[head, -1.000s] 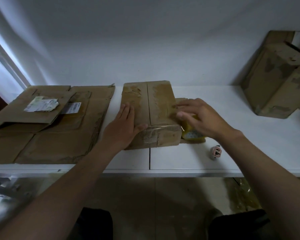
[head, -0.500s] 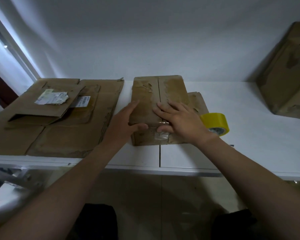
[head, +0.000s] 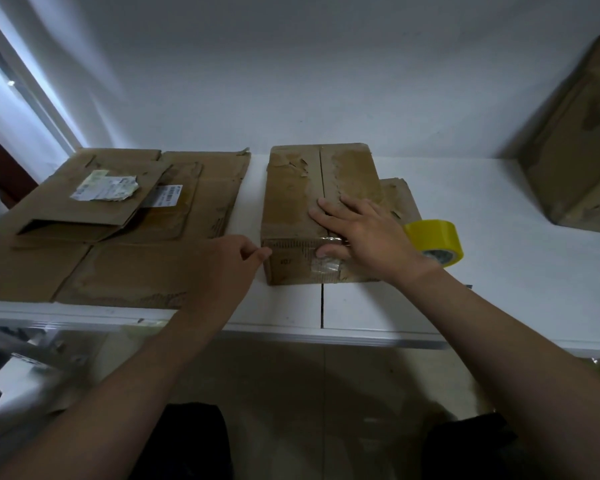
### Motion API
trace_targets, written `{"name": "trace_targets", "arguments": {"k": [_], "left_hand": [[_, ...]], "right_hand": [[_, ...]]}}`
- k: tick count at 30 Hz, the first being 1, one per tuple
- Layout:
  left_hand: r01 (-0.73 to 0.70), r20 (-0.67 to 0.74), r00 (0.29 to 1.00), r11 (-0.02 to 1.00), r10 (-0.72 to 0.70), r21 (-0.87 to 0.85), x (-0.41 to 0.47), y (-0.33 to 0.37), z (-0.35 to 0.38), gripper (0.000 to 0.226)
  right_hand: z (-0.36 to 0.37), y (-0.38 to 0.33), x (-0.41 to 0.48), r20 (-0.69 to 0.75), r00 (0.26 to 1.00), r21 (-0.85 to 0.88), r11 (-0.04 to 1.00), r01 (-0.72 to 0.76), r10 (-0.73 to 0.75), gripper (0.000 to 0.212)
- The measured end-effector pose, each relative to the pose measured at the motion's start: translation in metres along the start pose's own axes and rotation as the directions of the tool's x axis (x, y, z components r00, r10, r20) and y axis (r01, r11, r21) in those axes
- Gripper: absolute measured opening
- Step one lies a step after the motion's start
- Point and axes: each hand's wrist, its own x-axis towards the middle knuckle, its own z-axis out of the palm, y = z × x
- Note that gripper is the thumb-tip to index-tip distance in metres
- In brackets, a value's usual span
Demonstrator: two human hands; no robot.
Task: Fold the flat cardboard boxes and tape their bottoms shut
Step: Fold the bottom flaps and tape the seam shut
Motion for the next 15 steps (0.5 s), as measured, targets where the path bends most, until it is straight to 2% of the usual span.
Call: {"name": "trace_targets", "arguments": {"k": [5,9,13,15], "left_hand": [[-0.087,-0.006,0.996,0.991,0.088,0.099,0.001,-0.001,0.015,0.031],[-0.077,-0.033,0.996,0.996,0.079,0.036,0.005,-0.003,0.014,0.036],[0.162,0.126,0.982,0.976,-0.144,-0.148,0.015,0.001,0.011,0.044],[0.240,0.141,0.965,0.959,-0.220,-0.149,0.020,0.004,0.006,0.048]], "right_hand": [[0.003,-0.003,0.000,0.001,1.000,-0.019,1.000,-0.007,0.007,0.075],[0.003,-0.004,0.001,-0.009,1.000,-0.015,1.000,-0.014,0.013,0.075],[0.005,-0.009,0.004,-0.014,0.999,0.014,0.999,-0.040,0.040,0.072],[0.006,-0.010,0.006,-0.027,0.999,0.031,0.999,-0.038,0.039,0.069]]}}
